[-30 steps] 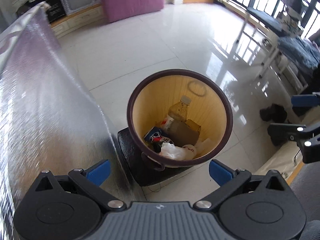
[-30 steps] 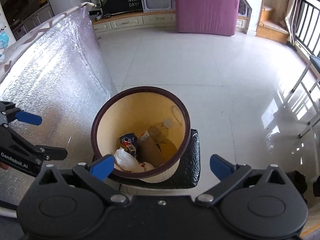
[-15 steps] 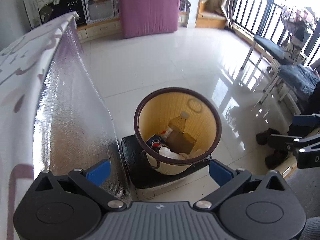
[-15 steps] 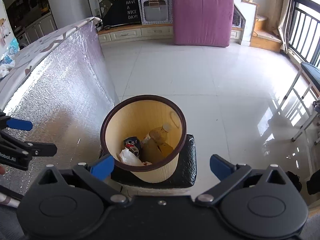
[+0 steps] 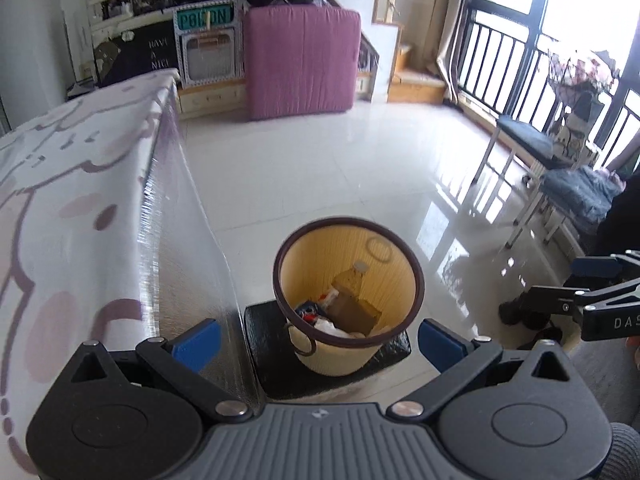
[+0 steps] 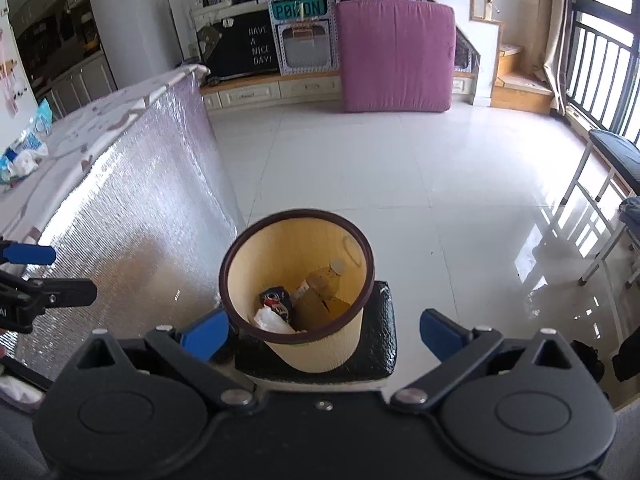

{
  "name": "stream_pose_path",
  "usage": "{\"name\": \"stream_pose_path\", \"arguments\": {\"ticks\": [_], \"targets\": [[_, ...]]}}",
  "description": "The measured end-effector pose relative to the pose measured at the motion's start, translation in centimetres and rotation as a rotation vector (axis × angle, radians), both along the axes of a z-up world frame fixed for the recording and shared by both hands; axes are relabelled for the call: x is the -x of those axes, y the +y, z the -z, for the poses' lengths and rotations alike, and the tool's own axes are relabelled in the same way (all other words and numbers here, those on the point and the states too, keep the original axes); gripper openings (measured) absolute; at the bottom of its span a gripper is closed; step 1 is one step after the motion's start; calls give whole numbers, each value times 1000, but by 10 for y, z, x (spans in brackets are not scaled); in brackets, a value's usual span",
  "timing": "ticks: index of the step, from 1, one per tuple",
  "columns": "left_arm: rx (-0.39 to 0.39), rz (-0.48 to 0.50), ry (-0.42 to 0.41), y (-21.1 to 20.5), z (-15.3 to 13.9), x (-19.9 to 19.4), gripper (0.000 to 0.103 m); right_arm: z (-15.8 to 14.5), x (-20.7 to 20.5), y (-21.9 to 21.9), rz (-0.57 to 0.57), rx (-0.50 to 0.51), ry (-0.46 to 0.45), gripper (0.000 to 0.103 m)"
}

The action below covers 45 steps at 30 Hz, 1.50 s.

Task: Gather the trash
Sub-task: 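Raise both open tools up and away from the wastebasket, then move both tools toward the blue snack wrapper and white tissue on the bed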

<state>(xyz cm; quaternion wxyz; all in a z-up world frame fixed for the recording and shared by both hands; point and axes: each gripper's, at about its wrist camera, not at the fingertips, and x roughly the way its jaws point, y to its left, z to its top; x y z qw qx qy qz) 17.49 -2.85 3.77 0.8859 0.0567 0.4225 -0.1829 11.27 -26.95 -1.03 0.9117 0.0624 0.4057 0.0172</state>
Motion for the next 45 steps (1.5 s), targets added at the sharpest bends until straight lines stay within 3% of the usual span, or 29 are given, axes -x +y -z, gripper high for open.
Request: {"name": "stream_pose_path", "arguments": {"ticks": [6,12,23,27,36,45], "targets": [[66,-35,-83,38,-25,16,103,-24,13,17,4,3,-87,103],[86,-92,-182,89,-50,26,103,-44,14,51,-38,1,-182,103],[109,-311,-318,220,-73,25,103,-68,-14,144,-134,-66,-321,103],[95,-342,-373,269,-76,22,103,-75,-30,179,-178,-104,-355,103],[93,-389,-443,360,-79,-15,103,-92,-79,263,-220,-142,-372,103],[190,-405,-475,414,-69,-78,103,-112,-141,359,-323,-201,-362,102]]}}
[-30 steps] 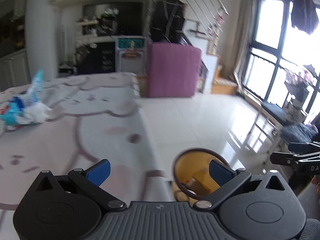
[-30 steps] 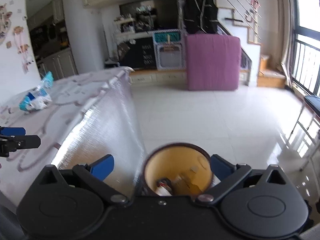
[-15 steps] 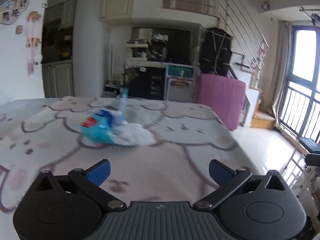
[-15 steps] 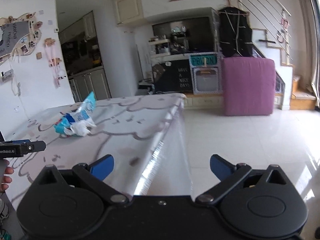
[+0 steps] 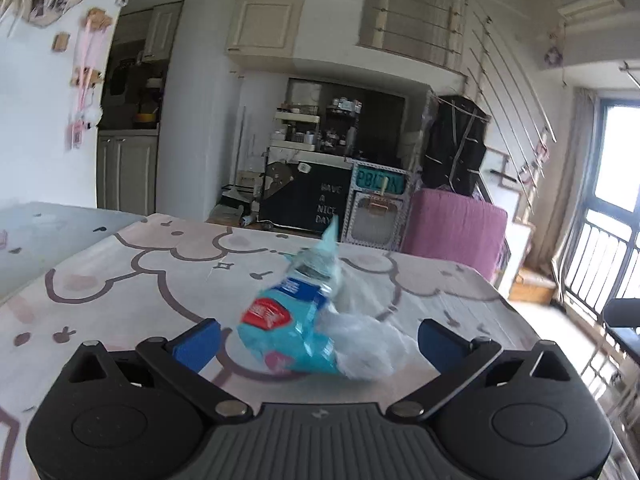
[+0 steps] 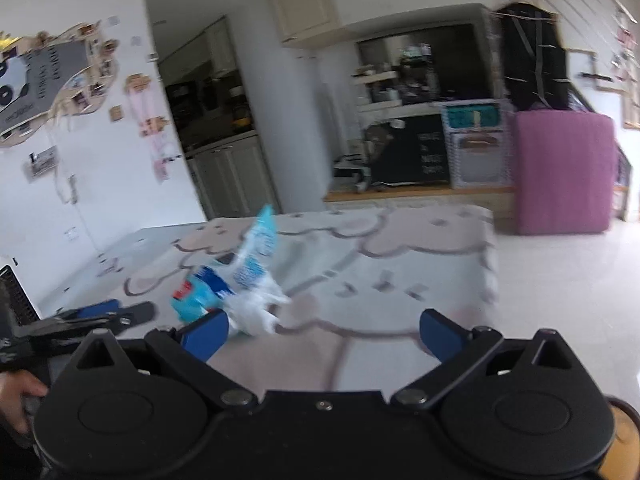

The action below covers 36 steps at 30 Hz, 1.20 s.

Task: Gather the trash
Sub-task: 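Move both tools toward the blue snack wrapper and white tissue on the bed, then grasp the blue snack wrapper with the left tool while the right tool grasps the white tissue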

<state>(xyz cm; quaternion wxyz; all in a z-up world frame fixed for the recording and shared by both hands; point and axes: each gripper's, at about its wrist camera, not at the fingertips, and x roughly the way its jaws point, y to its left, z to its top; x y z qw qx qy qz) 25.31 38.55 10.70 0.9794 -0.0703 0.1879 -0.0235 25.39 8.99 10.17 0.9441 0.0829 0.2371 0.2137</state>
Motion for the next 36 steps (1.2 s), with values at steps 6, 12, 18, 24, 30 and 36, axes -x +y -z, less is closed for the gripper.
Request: {"name": "stream_pose_path", "arguments": {"ticks": [6,12,18,24,30,36], "targets": [[39,-49,10,17,24,-33,102,9,-44,64,-89,-26,16,88],[108,-24,46,28,48,-46,102,42,-86,109,-70,-14,56,81],[149,-29,58,34,51,-50,102,73,-116,135,-88,45,91,62],[78,-83,9,21,44,-64,102,86,-113,131,-124,66,124,10],[70,-98,64,10,46,-73,64,80,-89,108,-166,111,100,6],[12,-40,116,-16,44,-61,42,67,-72,72,-136,67,86,6]]}}
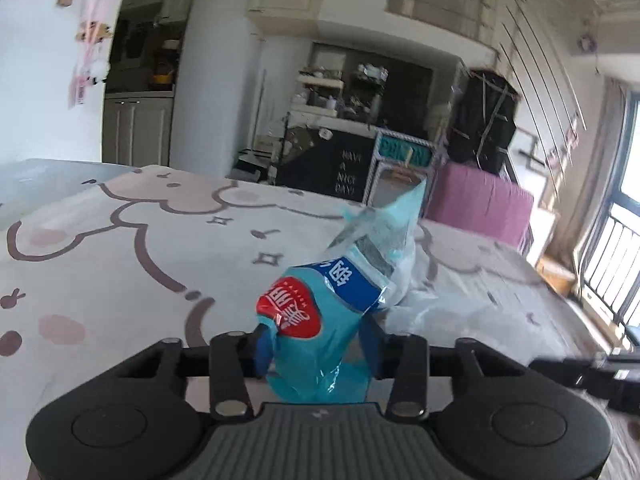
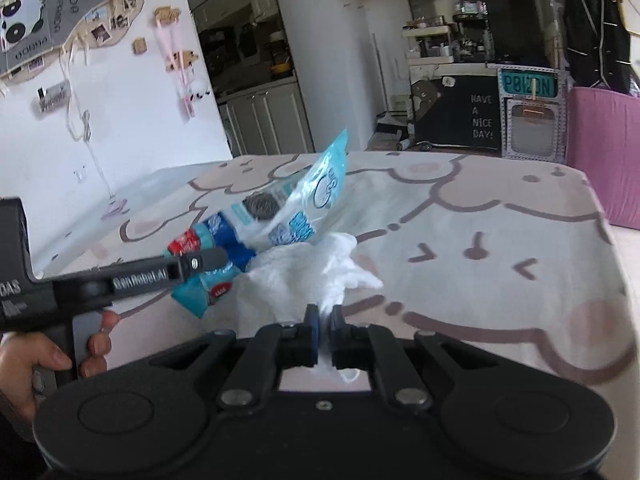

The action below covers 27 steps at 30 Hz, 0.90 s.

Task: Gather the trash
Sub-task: 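Grasp the blue snack wrapper with the left tool while the right tool grasps the white tissue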

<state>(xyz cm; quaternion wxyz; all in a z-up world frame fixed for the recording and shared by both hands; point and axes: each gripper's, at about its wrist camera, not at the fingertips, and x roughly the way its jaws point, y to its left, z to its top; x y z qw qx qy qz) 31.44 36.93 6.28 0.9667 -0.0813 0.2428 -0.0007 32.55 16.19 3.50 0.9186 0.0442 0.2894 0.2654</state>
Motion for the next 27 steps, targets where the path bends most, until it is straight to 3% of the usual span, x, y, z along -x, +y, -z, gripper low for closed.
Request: {"name": "stream_pose_path", "arguments": {"ticks": [11,14,18,22,25,27], "targets": [[24,-5,35,-31,-11,69,30,-27,54,-83,64,-68,-23,5],[32,-25,33,-40,-15,94,19,-31,71,-106,81,-94,-28,5],[13,-47,17,-56,-22,122,14,-33,92,-132,96,-129,-23,5],[37,-51,17,-72,-29,144,13,-31,112,-149,73,-154,1,5],[11,-61,-7,-88,-34,160,13,-32,128,-157,17,-187,25,5],[21,-73,-25,-96,-37,168,13,-38,143,-164,-19,-203,3,5]]}}
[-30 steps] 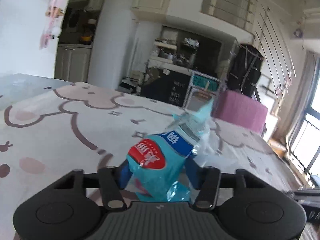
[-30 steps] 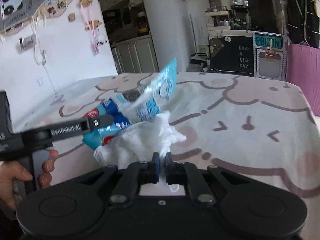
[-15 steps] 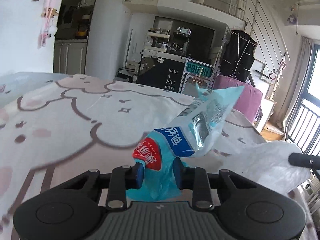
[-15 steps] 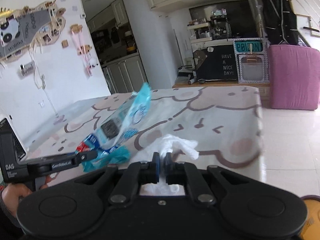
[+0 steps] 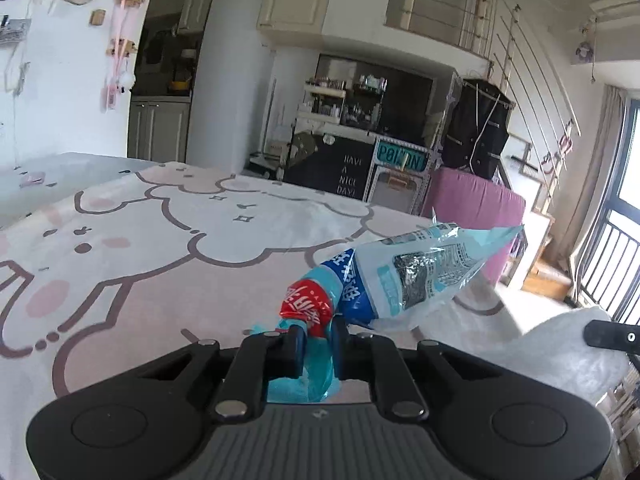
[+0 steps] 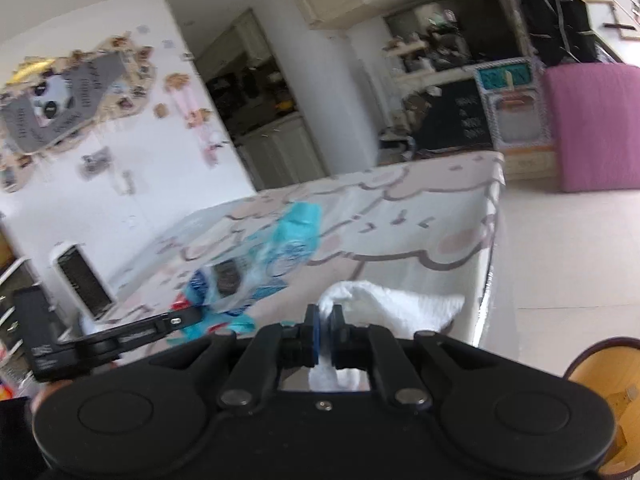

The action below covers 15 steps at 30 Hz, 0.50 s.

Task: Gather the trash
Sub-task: 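Grasp the blue snack wrapper with the left tool while the right tool grasps the white tissue, then lift and carry the wrapper and tissue with both tools toward the wastebasket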

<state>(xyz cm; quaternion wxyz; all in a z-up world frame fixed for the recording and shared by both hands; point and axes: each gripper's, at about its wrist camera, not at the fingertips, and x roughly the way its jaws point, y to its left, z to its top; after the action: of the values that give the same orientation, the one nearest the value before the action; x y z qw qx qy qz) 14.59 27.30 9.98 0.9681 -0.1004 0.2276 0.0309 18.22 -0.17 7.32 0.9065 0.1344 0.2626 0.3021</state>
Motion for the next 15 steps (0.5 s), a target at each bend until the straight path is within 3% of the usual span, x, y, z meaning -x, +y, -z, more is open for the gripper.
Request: {"name": "stream_pose_path", "arguments": {"ticks": [4,8,10,15], "targets": [[56,-42,-46,-11,-4,12,13,-18,20,-14,-33,-4,-45,5],[137,-108,-78,-24,0,15,13,-29,22,-15,-13,81,-86,5],[206,-129,-87,-31,7,14,13,-23,9,-7,-9,125,-66,5],[245,-152,-72,-40,27,11,13,14,-28,27,-22,221,-12,5]]}}
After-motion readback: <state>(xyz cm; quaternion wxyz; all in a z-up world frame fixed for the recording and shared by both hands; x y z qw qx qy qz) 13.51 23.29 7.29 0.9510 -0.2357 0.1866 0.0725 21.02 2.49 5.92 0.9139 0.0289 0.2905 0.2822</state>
